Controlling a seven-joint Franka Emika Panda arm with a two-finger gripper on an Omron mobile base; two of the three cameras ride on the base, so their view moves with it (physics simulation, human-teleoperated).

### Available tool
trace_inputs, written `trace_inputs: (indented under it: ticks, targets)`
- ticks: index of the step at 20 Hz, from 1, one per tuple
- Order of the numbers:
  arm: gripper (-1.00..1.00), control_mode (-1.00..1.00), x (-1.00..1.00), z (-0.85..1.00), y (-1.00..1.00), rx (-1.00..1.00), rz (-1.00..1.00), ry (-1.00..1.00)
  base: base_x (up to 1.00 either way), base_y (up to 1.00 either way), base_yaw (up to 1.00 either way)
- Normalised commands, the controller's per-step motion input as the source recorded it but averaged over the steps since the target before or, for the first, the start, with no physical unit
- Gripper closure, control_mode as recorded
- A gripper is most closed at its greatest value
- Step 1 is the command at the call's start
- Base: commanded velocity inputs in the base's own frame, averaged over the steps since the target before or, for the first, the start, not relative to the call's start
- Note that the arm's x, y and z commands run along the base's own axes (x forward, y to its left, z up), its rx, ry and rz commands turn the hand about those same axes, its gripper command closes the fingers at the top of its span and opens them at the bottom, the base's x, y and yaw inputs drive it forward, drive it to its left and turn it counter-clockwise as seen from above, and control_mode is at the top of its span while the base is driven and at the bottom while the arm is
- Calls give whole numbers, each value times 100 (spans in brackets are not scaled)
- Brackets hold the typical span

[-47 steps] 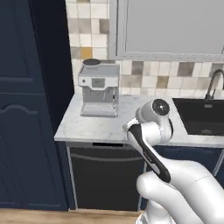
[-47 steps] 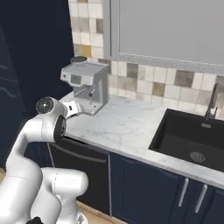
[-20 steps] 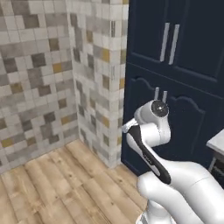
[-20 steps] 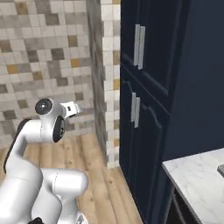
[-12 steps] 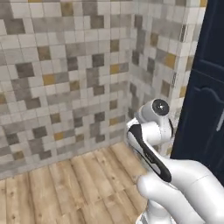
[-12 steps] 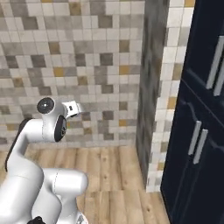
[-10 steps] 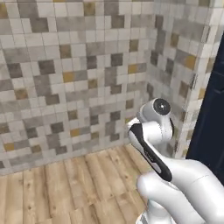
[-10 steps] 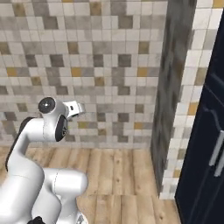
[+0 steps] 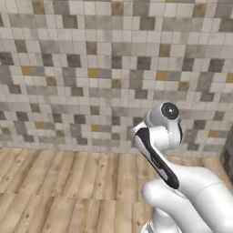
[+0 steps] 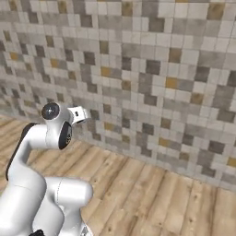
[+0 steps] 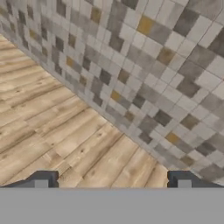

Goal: Place the large bottle from the dining counter next to the other large bottle outside the sink, and place the small bottle from the dining counter next to the other small bottle inside the sink.

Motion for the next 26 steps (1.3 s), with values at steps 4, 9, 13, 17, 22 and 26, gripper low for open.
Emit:
trace_inputs:
  ticks: [4, 9, 13, 17, 22, 26]
  targets:
    - [-100, 100, 0, 0, 0, 0, 0, 0, 27, 39, 69]
    - [-100, 100, 0, 0, 0, 0, 0, 0, 61, 9, 66]
    - [-100, 100, 0, 0, 0, 0, 0, 0, 99, -35, 54]
    - [-100, 100, 0, 0, 0, 0, 0, 0, 100, -48, 47]
    - [-100, 100, 0, 0, 0, 0, 0, 0, 99, -5, 59]
    - [-100, 100, 0, 0, 0, 0, 0, 0, 84, 0, 70]
